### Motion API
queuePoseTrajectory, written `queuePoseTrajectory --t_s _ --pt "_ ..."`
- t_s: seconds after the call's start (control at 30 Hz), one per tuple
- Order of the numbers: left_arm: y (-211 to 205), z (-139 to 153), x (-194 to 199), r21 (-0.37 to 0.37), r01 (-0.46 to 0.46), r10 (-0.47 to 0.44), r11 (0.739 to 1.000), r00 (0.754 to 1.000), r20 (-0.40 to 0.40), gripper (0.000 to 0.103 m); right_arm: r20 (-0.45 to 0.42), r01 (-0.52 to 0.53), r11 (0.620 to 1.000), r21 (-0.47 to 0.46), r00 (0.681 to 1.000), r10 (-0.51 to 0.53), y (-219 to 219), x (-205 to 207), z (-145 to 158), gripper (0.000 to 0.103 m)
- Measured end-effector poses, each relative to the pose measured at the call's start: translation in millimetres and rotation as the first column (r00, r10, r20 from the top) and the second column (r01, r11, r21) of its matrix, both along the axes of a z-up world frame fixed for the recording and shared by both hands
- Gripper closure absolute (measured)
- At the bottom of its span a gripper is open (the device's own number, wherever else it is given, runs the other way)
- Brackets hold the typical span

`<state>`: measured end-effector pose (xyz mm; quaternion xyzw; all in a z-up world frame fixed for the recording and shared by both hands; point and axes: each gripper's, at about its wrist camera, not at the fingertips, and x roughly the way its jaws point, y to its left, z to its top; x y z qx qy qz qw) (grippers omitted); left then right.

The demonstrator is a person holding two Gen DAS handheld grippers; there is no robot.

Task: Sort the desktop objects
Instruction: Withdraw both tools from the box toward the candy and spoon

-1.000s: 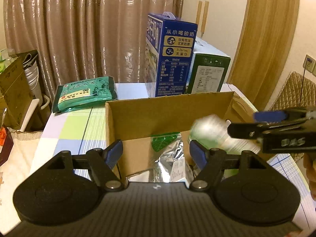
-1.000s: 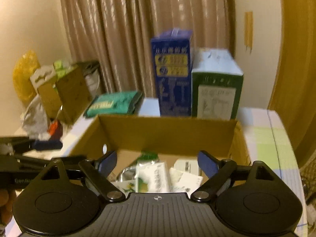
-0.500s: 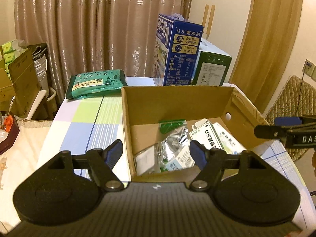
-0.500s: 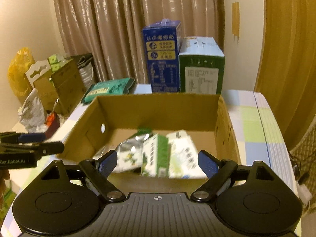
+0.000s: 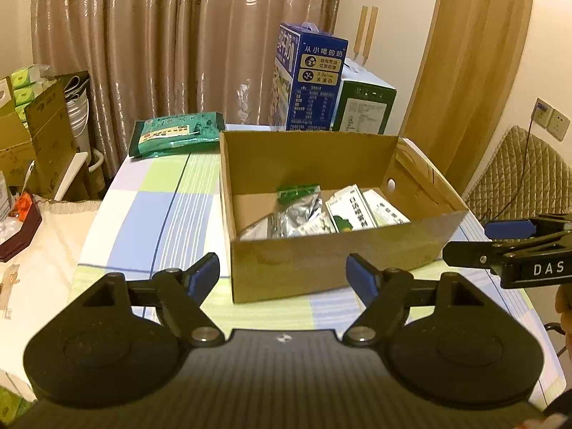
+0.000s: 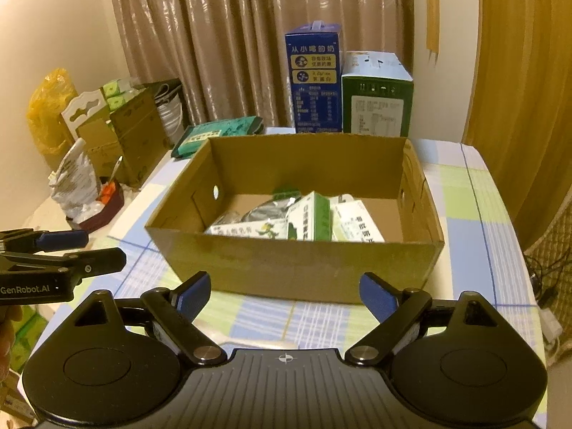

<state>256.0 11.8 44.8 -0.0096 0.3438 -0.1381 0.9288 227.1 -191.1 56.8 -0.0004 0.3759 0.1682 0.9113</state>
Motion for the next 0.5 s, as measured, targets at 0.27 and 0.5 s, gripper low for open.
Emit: queuePoseTrajectory --t_s 0.27,0.5 --pt "6.0 0.9 -33.4 0.004 -0.005 0.005 1.0 1.0 -0.005 0.023 -0.003 0.011 1.0 0.0 1.0 -0.011 -9.1 -28.5 1.7 0.011" --pt "23.5 -8.3 -60.5 0.043 -0.029 0.029 0.999 0.999 -0.017 0.016 -0.036 0.015 1.0 -0.004 0.999 -0.015 -21.3 -54.8 -14.8 0.01"
